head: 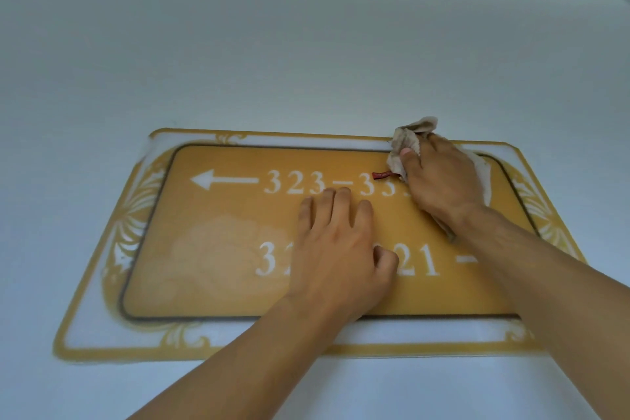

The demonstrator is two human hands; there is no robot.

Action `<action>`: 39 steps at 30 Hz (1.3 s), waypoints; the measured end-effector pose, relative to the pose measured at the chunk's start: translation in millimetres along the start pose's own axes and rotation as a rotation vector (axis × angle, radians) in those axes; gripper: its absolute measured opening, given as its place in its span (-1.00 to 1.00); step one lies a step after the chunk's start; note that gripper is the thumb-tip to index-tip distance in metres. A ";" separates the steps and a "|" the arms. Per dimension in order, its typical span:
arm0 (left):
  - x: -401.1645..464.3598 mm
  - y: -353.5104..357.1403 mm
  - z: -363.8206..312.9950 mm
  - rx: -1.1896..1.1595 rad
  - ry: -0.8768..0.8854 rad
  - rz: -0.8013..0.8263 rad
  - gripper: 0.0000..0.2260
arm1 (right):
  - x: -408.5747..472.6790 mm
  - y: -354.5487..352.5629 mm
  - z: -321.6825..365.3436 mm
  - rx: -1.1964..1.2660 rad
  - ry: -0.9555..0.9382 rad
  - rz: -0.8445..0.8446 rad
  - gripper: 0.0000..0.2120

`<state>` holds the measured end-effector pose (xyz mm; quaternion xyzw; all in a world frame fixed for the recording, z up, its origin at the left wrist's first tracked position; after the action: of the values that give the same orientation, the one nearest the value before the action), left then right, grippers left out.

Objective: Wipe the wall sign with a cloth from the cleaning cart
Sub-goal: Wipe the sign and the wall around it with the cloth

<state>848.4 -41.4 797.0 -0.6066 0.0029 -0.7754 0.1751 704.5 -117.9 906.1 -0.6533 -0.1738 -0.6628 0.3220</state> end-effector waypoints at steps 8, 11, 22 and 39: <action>-21.7 -14.8 58.6 0.031 -0.041 -0.003 -0.54 | 3.2 17.9 99.4 -0.001 -0.118 0.028 -0.54; -33.1 -21.6 89.5 0.055 -0.070 -0.006 -0.54 | 2.9 28.0 146.0 -0.004 -0.184 0.035 -0.54; -81.1 -46.3 191.4 0.055 -0.173 -0.013 -0.58 | -1.7 60.5 262.0 0.033 -0.253 0.085 -0.52; -120.2 -56.7 236.0 0.027 -0.044 -0.047 -0.48 | -6.5 90.0 366.5 0.062 -0.359 0.120 -0.52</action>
<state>1079.9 94.0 758.7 -0.6209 -0.0255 -0.7659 0.1650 1039.3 56.2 914.2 -0.7599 -0.2095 -0.5096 0.3450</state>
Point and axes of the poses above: each hand's wrist, its own x-axis towards the middle knuckle, its own y-axis out of the palm, z = x × y, the point moved 9 cm from there along x, towards the middle knuckle, and after that the axes turned 15 degrees about z, right-handed, at the moved point
